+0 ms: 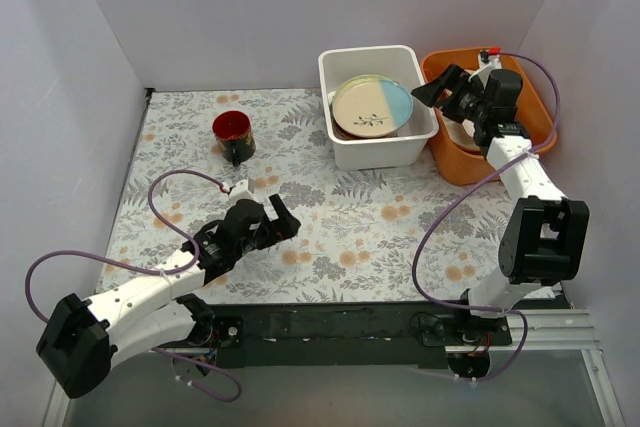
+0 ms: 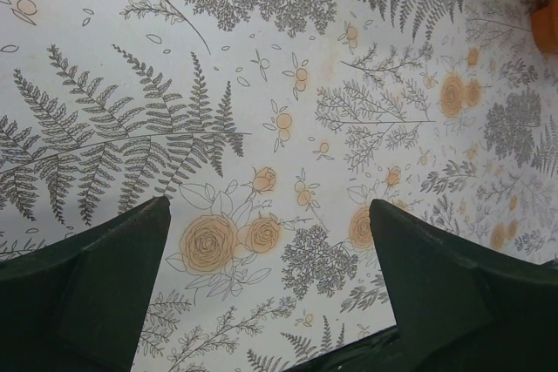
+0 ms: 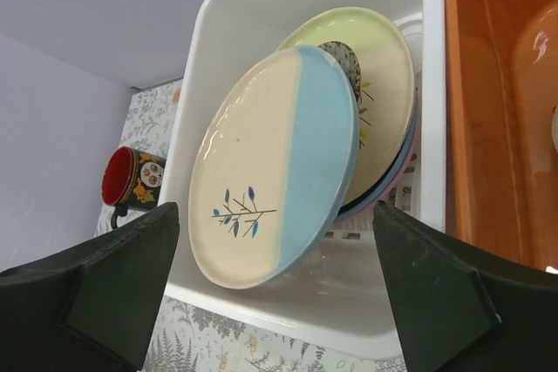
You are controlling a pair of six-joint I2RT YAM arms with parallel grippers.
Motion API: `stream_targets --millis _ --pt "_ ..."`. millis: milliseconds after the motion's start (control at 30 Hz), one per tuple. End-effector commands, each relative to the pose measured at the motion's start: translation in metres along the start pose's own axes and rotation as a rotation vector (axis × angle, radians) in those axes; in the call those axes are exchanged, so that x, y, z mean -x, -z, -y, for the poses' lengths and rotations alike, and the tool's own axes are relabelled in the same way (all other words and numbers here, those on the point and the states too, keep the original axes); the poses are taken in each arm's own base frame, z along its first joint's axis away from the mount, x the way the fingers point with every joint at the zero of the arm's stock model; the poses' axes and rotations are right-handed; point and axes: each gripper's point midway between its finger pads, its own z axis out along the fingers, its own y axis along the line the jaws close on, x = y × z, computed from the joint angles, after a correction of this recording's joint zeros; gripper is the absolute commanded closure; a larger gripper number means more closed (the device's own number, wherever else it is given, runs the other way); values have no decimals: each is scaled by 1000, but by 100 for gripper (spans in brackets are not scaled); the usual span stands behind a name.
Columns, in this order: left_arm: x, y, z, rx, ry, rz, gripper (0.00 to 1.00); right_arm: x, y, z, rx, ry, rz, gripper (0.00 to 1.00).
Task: Place the plates into the plastic bin on the countertop
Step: Reset both arms
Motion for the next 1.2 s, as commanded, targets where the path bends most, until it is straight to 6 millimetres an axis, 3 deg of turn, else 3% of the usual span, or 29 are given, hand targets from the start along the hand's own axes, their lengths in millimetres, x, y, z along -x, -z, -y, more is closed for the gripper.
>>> stream_targets --millis 0,67,200,400,500,633,767,1000,1167 --pt "13 8 4 -19 -16 55 2 14 20 -19 23 80 77 2" --pt "15 9 5 -14 -19 61 2 1 24 -13 -5 91 57 2" --pt "13 5 3 4 -29 48 2 -20 37 -23 -37 144 32 2" --pt "6 -5 -2 43 -40 18 2 -68 49 -39 -85 254 -36 2" --pt "6 -7 -1 48 -46 8 2 -102 55 -41 -118 304 -109 2" --pt "11 -8 6 35 -52 18 2 -147 65 -26 -140 318 -199 2" --pt "13 -12 18 3 -98 0 2 -176 73 -11 -165 328 -277 2" --pt "24 -25 21 36 -160 -34 2 -214 88 4 -154 308 -348 2" --pt "37 -31 25 -2 -162 -43 2 -228 94 17 -180 310 -370 2"
